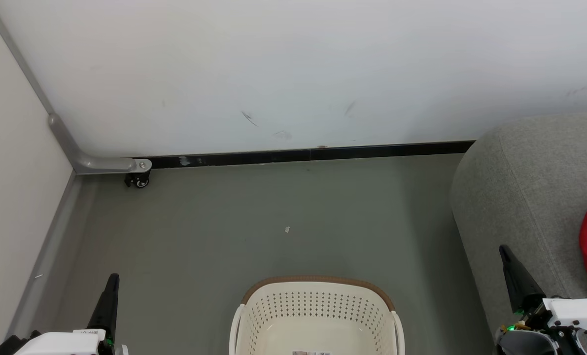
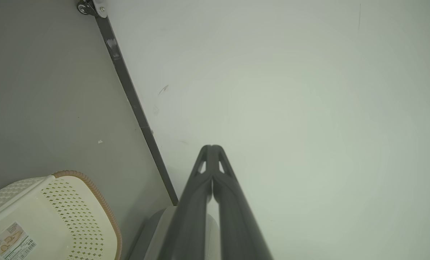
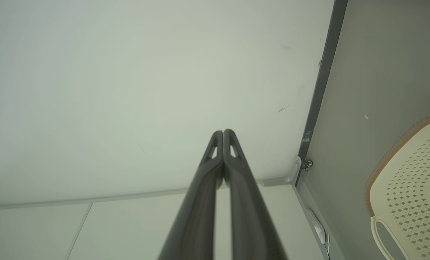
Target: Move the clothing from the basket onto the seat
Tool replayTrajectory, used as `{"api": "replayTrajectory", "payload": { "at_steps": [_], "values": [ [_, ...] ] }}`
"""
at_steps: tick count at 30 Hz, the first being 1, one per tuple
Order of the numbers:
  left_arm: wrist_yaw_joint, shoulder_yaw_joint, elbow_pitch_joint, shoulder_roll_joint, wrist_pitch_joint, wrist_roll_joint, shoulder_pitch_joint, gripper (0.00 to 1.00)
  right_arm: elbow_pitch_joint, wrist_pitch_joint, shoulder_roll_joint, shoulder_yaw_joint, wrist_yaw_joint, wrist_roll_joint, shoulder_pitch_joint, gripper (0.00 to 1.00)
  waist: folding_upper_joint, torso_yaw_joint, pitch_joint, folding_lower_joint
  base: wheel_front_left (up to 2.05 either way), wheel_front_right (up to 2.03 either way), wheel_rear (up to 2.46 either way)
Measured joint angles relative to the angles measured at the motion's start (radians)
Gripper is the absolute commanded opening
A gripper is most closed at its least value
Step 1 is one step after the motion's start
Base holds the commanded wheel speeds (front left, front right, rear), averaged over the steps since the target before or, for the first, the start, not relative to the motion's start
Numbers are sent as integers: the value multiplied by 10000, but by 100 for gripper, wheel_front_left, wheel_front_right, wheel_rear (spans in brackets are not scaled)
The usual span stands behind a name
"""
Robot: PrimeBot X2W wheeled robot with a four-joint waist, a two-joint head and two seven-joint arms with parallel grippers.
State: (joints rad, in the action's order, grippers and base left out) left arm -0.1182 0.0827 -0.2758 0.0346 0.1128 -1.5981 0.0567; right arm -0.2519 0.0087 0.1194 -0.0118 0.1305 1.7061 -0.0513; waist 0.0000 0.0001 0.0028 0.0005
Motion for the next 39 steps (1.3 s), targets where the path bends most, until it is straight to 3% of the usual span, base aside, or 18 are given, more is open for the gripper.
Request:
{"api": "replayTrajectory", "payload": {
  "at_steps": [39],
  "values": [
    [-2, 0, -19, 0, 0, -13, 25, 0, -71, 13, -6, -63, 0, -2, -1, 0, 0, -1, -1, -2, 0, 0, 0]
  ]
}}
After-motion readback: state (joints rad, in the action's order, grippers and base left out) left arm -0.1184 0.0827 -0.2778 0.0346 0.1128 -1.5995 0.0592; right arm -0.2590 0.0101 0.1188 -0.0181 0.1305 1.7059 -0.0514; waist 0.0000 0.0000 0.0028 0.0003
